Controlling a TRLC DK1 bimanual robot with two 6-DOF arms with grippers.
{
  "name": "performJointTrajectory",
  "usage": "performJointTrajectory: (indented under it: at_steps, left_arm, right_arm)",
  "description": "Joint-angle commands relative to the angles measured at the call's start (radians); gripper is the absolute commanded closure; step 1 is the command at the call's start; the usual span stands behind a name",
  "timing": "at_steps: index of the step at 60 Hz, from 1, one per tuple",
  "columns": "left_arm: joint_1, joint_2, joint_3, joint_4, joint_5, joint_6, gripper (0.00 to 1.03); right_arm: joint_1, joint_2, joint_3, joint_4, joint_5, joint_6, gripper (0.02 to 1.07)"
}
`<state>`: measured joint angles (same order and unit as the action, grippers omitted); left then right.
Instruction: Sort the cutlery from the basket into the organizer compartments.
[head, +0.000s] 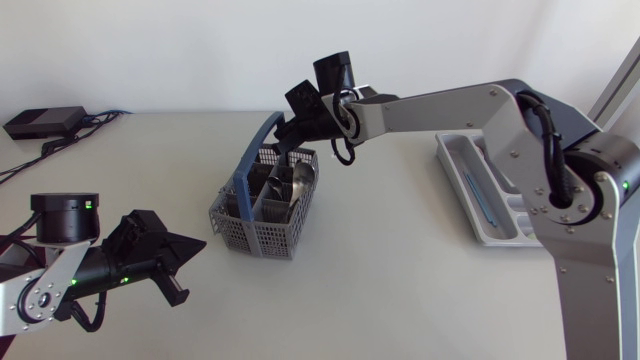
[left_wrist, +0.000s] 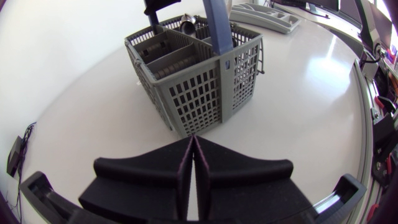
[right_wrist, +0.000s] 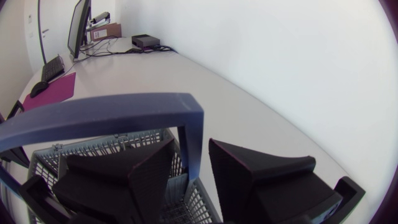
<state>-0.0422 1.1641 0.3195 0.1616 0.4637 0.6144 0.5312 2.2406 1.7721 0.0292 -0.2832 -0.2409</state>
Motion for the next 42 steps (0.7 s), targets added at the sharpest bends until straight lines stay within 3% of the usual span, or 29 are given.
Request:
performJointTrajectory:
  at_steps: [1, 3, 13, 34, 42]
  left_arm:
    - [0.005, 0.017, -0.005, 0.012, 0.009, 0.024, 1.00]
    - [0.005, 0.019, -0.005, 0.012, 0.009, 0.024, 1.00]
    - [0.005, 0.019, -0.007, 0.012, 0.009, 0.022, 1.00]
    - [-0.005, 0.016, -0.008, 0.012, 0.009, 0.016, 1.00]
    - [-0.015, -0.001, -0.016, 0.009, 0.009, 0.008, 1.00]
  right_arm:
    - [0.009, 0.054, 0.036, -0.006, 0.004, -0.023, 0.67]
    - [0.010, 0.059, 0.041, -0.008, 0.004, -0.024, 0.67]
    - [0.015, 0.070, 0.047, -0.009, 0.004, -0.035, 0.96]
    - [0.016, -0.050, -0.119, -0.009, 0.004, -0.049, 0.97]
    - [0.039, -0.147, -0.275, 0.011, 0.058, -0.057, 0.97]
